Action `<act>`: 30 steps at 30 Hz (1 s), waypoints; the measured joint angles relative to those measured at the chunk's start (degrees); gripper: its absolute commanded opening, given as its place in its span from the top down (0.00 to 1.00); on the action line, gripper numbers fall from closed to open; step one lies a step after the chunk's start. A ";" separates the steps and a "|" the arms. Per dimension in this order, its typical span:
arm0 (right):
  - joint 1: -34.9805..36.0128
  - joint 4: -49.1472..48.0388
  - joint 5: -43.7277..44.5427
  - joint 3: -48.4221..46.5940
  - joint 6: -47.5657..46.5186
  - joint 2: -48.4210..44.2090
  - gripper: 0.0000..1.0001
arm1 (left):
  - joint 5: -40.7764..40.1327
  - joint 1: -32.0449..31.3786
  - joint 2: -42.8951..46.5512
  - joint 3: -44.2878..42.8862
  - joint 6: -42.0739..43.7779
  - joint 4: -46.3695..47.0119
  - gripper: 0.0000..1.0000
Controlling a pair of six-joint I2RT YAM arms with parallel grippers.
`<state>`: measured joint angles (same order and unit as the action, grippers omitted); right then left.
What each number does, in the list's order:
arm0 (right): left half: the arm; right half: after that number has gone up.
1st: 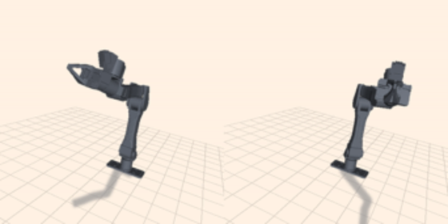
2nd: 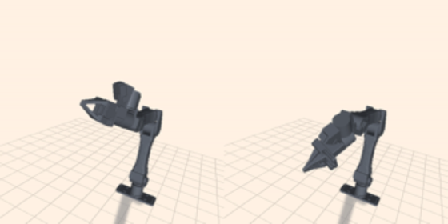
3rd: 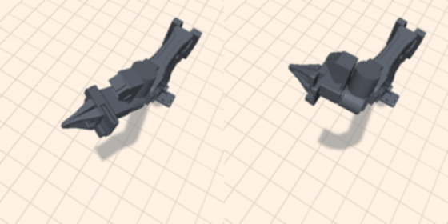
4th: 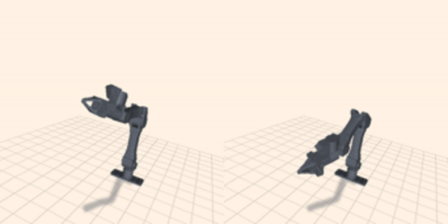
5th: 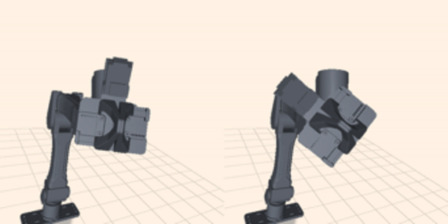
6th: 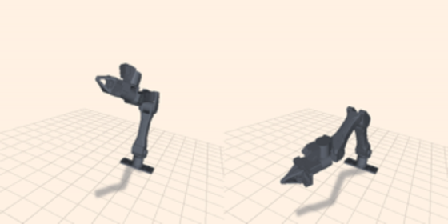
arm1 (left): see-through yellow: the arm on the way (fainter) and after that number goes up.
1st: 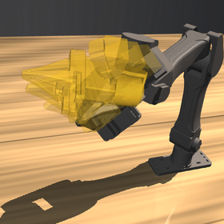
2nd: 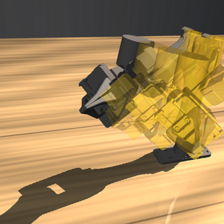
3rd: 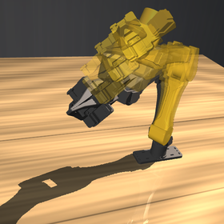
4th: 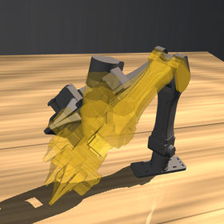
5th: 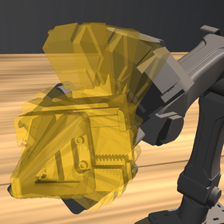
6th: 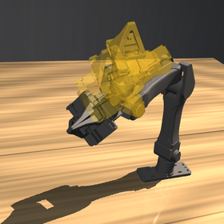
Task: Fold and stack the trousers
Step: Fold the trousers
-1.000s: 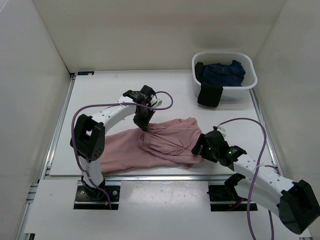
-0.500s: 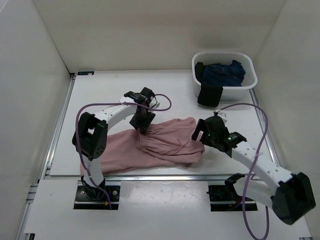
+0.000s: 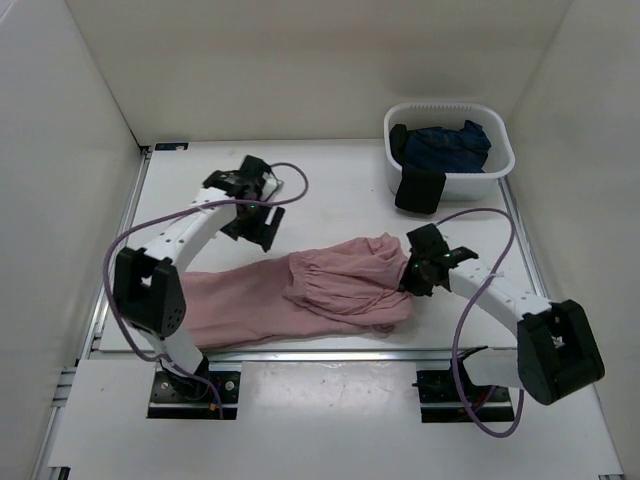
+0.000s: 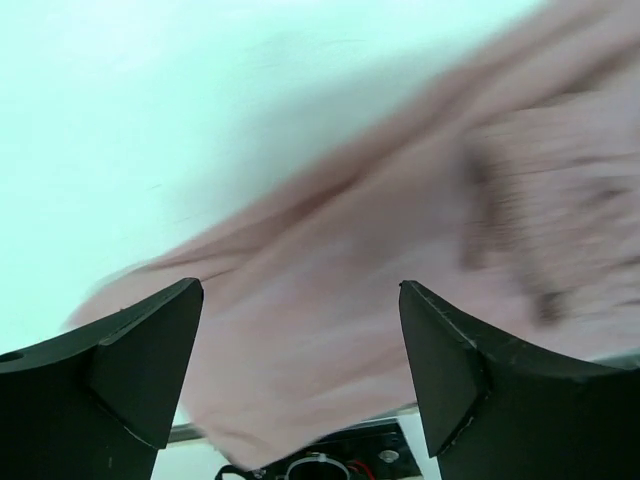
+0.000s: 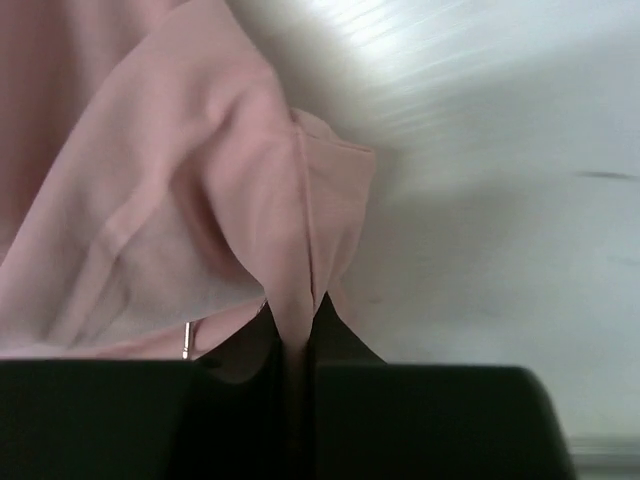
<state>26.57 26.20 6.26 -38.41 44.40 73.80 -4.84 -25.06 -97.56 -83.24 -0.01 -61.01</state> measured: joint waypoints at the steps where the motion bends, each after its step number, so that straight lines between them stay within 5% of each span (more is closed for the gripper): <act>1: -1.51 2.86 1.22 -1.31 -0.02 -1.05 1.00 | -0.50 1.99 1.49 0.22 0.07 -0.17 0.09; 7: -7.56 26.97 16.61 -23.85 -3.41 -10.03 1.00 | -2.60 15.34 8.11 5.31 0.00 -0.61 0.09; 12: -0.63 36.79 27.41 -45.18 -6.82 -7.52 1.00 | -2.43 22.58 8.28 8.11 0.02 -1.46 0.09; 19: 21.07 41.86 31.67 -46.95 -6.84 10.75 1.00 | -1.29 26.71 8.28 8.07 0.02 -1.51 0.09; 26: 32.20 41.16 27.52 -45.79 -4.46 25.94 0.98 | -0.09 27.96 8.28 8.07 0.02 -1.53 0.09; 28: 33.81 40.89 26.18 -46.99 -3.98 27.61 0.87 | 0.37 28.00 8.28 8.07 0.02 -1.53 0.09; 29: 34.42 41.00 25.46 -48.41 -3.69 28.79 0.50 | 0.66 28.00 8.28 8.07 0.02 -1.53 0.09; 30: 34.77 40.65 24.72 -49.79 -2.99 29.88 0.25 | 0.94 28.00 8.28 8.07 0.02 -1.53 0.09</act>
<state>61.34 66.85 30.98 -88.20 41.41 103.68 -3.90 2.94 -89.27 -75.18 0.01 -62.54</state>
